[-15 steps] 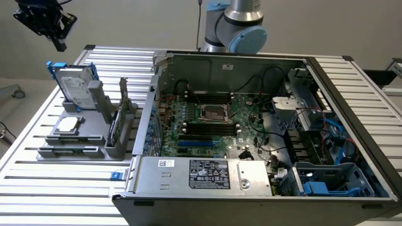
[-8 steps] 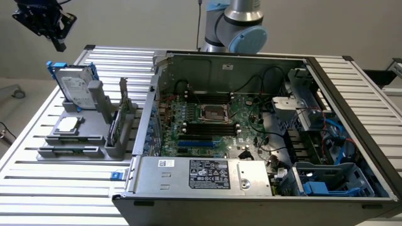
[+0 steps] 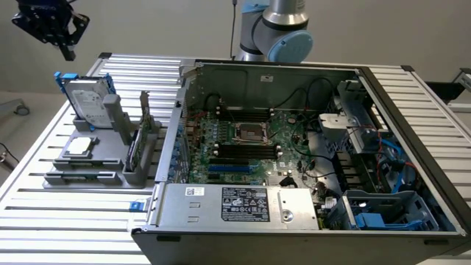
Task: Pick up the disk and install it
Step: 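Pick up the disk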
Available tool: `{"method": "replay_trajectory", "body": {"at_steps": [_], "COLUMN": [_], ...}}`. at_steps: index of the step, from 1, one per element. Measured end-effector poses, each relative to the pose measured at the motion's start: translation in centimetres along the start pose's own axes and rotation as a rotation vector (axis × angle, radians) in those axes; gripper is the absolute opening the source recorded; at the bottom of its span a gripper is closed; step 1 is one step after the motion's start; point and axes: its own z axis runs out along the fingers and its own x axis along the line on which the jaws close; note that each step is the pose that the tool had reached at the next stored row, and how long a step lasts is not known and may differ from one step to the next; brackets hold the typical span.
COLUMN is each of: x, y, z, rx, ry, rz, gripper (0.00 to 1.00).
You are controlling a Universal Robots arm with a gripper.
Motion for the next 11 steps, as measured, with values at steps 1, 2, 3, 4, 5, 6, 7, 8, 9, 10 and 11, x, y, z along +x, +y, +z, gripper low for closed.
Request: {"method": "replay_trajectory", "body": {"at_steps": [1,2,3,4,5,6,7,8,9,10,11], "x": [0.0,0.0,0.0,0.0,0.0,0.0,0.0,0.0,0.0,0.0,0.0], "y": [0.0,0.0,0.0,0.0,0.0,0.0,0.0,0.0,0.0,0.0,0.0], "z": [0.0,0.0,0.0,-0.01,0.0,0.0,0.0,-0.01,0.0,0.0,0.0], "rx": [0.0011,0.0022,0.0034,0.0045,0.0056,0.0066,0.0077,0.0087,0.0098,0.0108,0.0118], "ry": [0.0017,0.0032,0.0046,0.0061,0.0075,0.009,0.0107,0.0123,0.0139,0.0155,0.017], "rz": [-0.02,-0.037,-0.056,-0.074,-0.092,-0.11,-0.128,-0.146,-0.164,-0.182,-0.2], "gripper": [0.11,0.11,0.11,0.11,0.11,0.11,0.11,0.11,0.11,0.11,0.11]}}
